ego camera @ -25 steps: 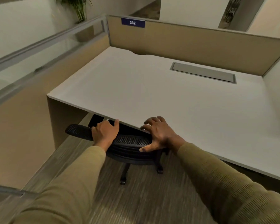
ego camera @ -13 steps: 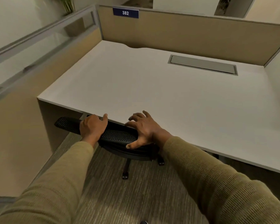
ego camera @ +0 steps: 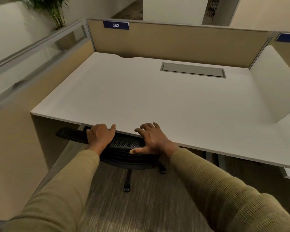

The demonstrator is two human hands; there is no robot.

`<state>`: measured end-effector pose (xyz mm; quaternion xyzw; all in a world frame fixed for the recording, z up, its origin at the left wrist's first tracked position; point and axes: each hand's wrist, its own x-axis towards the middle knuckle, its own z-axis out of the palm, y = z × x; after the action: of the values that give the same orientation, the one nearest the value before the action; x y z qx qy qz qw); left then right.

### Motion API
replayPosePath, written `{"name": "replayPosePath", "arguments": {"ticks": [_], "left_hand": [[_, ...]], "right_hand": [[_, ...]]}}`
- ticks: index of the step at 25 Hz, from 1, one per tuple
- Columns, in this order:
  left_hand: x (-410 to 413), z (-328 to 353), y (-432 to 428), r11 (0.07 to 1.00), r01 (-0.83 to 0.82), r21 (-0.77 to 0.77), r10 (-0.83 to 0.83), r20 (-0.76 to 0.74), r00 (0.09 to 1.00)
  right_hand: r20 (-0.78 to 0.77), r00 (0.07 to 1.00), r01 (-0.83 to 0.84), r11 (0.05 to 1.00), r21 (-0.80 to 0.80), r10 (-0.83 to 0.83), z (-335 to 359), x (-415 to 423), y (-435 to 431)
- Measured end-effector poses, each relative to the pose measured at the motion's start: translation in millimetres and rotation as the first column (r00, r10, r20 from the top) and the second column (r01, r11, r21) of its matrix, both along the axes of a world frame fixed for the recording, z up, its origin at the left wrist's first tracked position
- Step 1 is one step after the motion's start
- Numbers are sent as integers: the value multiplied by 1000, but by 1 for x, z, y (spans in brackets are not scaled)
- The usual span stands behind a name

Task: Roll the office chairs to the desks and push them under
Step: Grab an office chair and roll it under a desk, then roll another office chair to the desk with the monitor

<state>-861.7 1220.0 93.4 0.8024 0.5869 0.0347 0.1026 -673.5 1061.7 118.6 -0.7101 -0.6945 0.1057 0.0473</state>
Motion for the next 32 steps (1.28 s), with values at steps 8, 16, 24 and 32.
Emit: {"name": "replayPosePath", "arguments": {"ticks": [8, 16, 24, 32], "left_hand": [[83, 2, -72, 963, 268, -29, -269, -76, 960], [188, 15, -264, 795, 605, 40, -598, -115, 793], [264, -7, -507, 563, 826, -11, -823, -102, 559], [314, -23, -727, 273, 961, -50, -959, -91, 268]], "right_hand": [[-31, 974, 223, 975, 13, -222, -6, 19, -66], [-21, 867, 498, 865, 61, -497, -6, 85, -267], [57, 700, 714, 699, -29, -712, -18, 119, -518], [19, 379, 923, 377, -71, -925, -44, 106, -747]]}}
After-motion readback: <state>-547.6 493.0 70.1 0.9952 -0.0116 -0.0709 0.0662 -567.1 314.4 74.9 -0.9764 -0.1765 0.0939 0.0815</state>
